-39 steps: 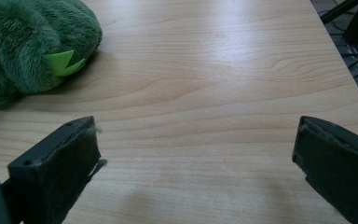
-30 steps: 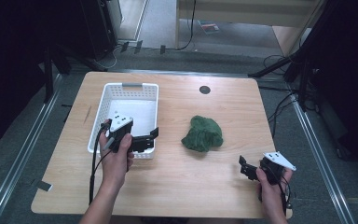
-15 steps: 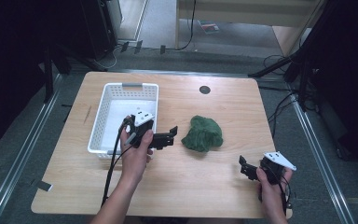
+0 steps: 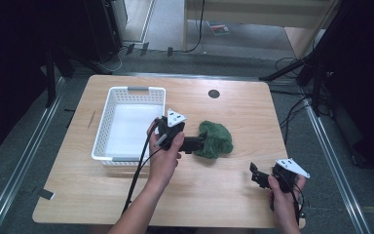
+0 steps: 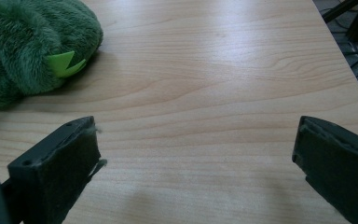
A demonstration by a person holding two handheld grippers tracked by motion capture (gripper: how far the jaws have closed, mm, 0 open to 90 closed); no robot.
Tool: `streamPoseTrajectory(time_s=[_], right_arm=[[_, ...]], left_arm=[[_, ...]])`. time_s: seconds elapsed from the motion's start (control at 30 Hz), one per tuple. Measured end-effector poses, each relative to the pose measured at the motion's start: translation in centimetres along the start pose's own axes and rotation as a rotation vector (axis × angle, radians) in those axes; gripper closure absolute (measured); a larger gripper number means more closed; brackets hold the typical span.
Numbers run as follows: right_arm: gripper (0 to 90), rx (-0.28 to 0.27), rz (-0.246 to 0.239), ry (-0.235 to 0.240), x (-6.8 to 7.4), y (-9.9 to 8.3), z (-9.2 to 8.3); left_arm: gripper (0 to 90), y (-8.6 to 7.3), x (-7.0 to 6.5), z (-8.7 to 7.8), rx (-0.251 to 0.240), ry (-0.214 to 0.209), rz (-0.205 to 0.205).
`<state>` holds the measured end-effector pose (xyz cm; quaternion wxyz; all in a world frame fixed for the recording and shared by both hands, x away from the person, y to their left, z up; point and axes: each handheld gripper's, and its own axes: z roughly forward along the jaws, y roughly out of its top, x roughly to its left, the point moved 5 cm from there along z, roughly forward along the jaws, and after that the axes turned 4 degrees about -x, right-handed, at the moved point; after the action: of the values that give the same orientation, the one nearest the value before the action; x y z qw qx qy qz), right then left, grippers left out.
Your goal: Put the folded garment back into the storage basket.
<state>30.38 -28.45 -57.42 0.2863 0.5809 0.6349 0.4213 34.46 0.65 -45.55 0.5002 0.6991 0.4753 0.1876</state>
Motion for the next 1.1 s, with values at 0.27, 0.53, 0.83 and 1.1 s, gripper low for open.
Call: streamPoseTrajectory(time_s=[0.27, 0.53, 0.83, 1.1], right_arm=[[0.8, 0.001, 0.001, 0.001, 0.0, 0.0, 0.0], [0.8, -0.001, 0.000, 0.004, 0.0, 0.0, 0.0], [0.8, 0.000, 0.001, 0.006, 0.0, 0.0, 0.0], [0.8, 0.000, 0.000, 0.008, 0.0, 0.0, 0.0]], left_arm=[[0.0, -0.4, -1.5, 3.1, 0.067, -0.006, 0.009], [0.0, -2.2, -1.7, 6.4, 0.144, 0.018, 0.018], [0.0, -4.4, -0.8, 10.1, 0.241, 0.016, -0.031], [0.0, -5.7, -1.2, 11.1, 0.284, -0.008, -0.014]])
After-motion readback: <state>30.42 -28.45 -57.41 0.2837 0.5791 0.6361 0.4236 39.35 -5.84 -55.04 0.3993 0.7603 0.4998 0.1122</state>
